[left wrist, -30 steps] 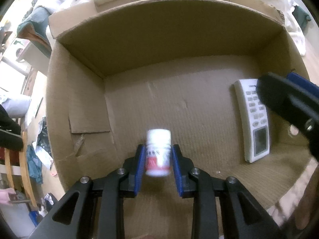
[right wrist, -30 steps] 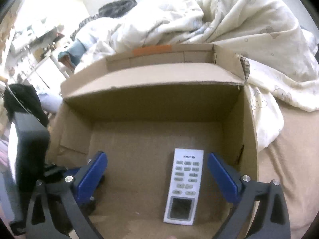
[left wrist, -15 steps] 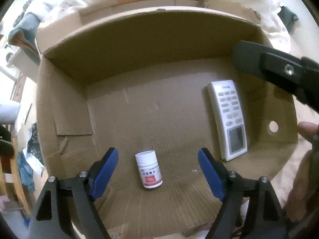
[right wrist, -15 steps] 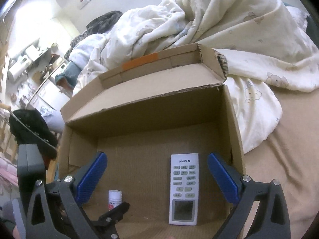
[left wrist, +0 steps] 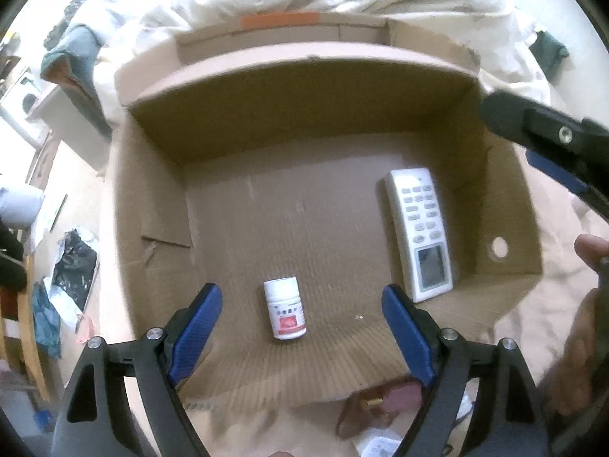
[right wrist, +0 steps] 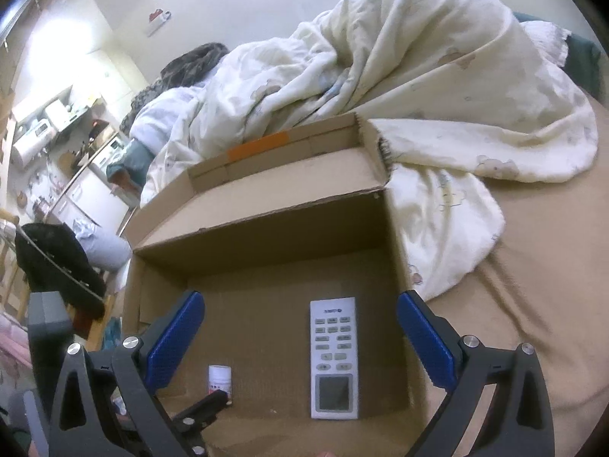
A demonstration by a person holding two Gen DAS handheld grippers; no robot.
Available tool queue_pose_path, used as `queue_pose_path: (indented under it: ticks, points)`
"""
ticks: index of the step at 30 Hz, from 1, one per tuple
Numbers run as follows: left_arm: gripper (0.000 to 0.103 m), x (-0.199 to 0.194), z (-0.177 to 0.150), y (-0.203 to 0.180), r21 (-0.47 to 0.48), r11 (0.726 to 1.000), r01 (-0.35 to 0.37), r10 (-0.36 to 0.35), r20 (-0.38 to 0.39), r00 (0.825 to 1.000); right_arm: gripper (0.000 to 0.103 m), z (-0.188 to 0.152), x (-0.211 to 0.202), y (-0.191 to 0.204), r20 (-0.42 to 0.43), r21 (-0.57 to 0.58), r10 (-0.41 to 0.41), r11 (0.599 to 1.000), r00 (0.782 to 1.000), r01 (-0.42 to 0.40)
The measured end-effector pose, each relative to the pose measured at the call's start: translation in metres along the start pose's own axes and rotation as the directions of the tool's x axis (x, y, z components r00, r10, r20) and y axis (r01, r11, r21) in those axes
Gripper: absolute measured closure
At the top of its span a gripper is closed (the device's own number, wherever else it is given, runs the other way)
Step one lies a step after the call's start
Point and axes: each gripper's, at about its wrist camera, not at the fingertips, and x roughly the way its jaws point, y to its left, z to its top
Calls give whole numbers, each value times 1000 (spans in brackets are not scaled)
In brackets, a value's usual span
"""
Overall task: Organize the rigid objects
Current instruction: 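Withdraw both tools from the box back toward the remaining items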
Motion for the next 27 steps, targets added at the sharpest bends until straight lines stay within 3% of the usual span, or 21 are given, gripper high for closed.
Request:
queue_pose_path:
  ticks: [10,18,21,26,27]
  points:
    - [19,-57,-2,21,-81,997,7,-2,69,998,0,9,-45,3,-3,24,-12,1000,1000,12]
    - [18,-92,-24,43,-116,992,40,-26,120,992,0,-14,-74,8,-49,2,-13,1000,999,13]
    - [8,-95,-36,52,-145,988,46,-29,122,992,0,-27,-79,7,-67,8,-2,1000,998,3]
    - [6,-89,-53,62,-175,984,44,-25,107,994,0,-50,-81,4,-92,-1,-6,1000,996,6]
    - [0,-86,-56,63,-176,984,38,-19,107,994,0,-54,-80,3,-90,-7,-18,1000,996,17]
